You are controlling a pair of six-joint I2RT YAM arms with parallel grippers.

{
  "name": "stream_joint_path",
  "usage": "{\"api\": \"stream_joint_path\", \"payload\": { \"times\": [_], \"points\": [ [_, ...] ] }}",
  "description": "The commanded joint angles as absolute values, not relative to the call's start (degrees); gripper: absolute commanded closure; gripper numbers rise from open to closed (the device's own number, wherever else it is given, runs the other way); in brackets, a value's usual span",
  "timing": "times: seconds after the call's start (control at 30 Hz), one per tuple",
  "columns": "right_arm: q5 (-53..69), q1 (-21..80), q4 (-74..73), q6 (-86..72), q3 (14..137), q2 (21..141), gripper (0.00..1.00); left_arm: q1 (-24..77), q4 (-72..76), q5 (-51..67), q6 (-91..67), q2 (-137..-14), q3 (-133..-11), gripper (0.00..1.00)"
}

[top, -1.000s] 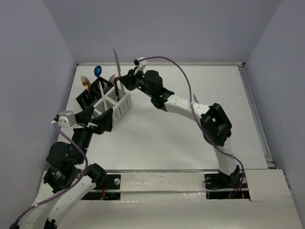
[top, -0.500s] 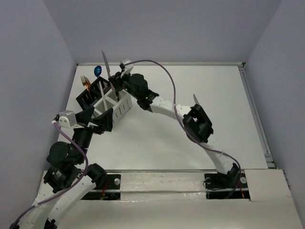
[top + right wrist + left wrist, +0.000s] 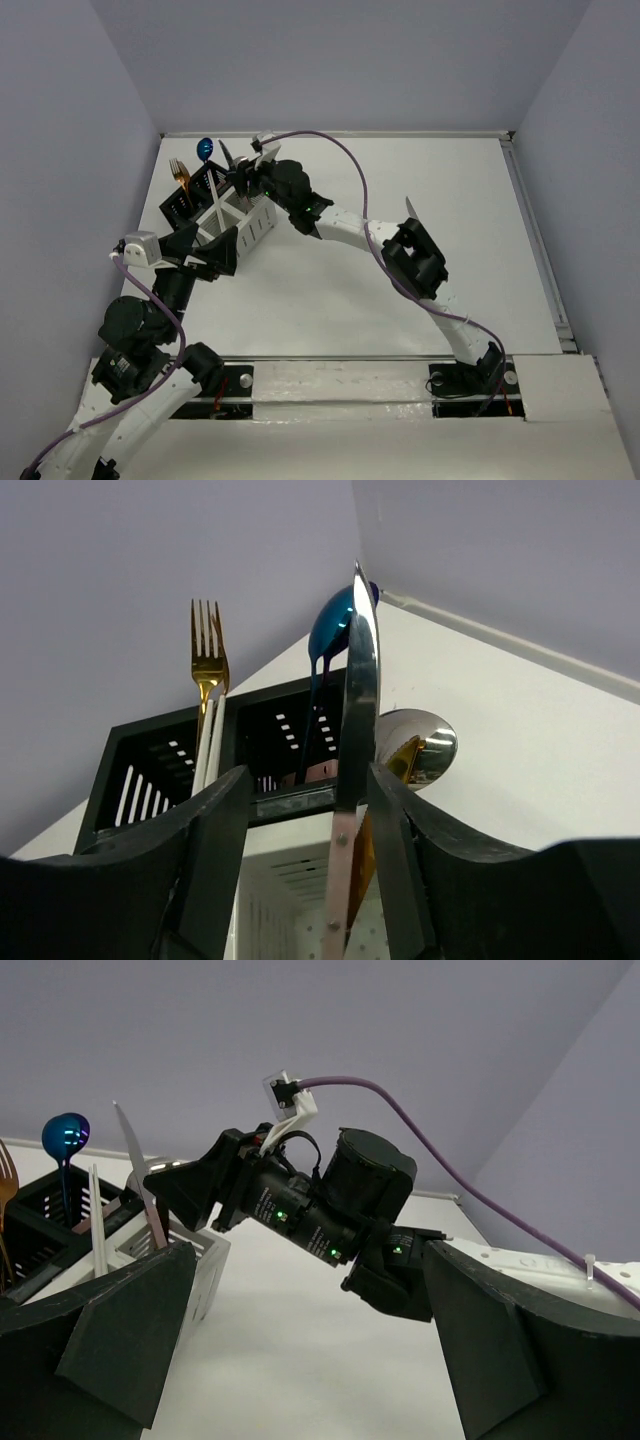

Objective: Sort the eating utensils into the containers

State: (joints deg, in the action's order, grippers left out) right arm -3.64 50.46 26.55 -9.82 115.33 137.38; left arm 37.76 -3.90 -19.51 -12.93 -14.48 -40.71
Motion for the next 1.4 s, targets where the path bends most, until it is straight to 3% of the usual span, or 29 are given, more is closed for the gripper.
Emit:
{"api": "stream_joint_path", "payload": {
  "times": [0.0,0.23,0.37,0.53,0.7,0.83,1.2,1.37],
  "points": [
    [-4.0,51.2,29.4,-8.8,114.8,133.0,0.42,37.5,-1.0,-19.2,-12.5,-15.1,-40.3,0.01],
    [-9.8,51.2,33.6,-7.6,102.5,122.8,0.42,37.5,-1.1,-19.1,-12.6,-14.6,-40.3,0.01],
    [-13.6,48.2,30.1,-7.5,88.1,112.7,0.47,37.5,-1.1,-19.2,-12.6,-13.5,-40.3,0.01],
    [-15.6,39.0,11.4,-14.7,73.1,99.2,0.51,38.1,-1.1,-19.2,-12.7,-12.5,-40.3,0.01],
    [-18.0,24.7,-9.5,-21.4,63.1,88.6,0.48,38.6,-1.0,-18.8,-12.7,-12.0,-40.3,0.01],
    [-15.6,15.5,-20.0,-22.2,59.5,87.7,0.35,38.6,-0.9,-18.6,-12.7,-12.0,-40.3,0.01],
    [-8.0,10.5,-26.6,-14.9,65.9,98.9,0.40,39.1,-1.0,-18.7,-12.7,-12.0,-40.3,0.01],
    [-9.3,9.9,-28.7,-12.7,69.9,105.8,0.48,39.1,-1.1,-18.8,-12.7,-12.1,-40.3,0.01]
  ]
}}
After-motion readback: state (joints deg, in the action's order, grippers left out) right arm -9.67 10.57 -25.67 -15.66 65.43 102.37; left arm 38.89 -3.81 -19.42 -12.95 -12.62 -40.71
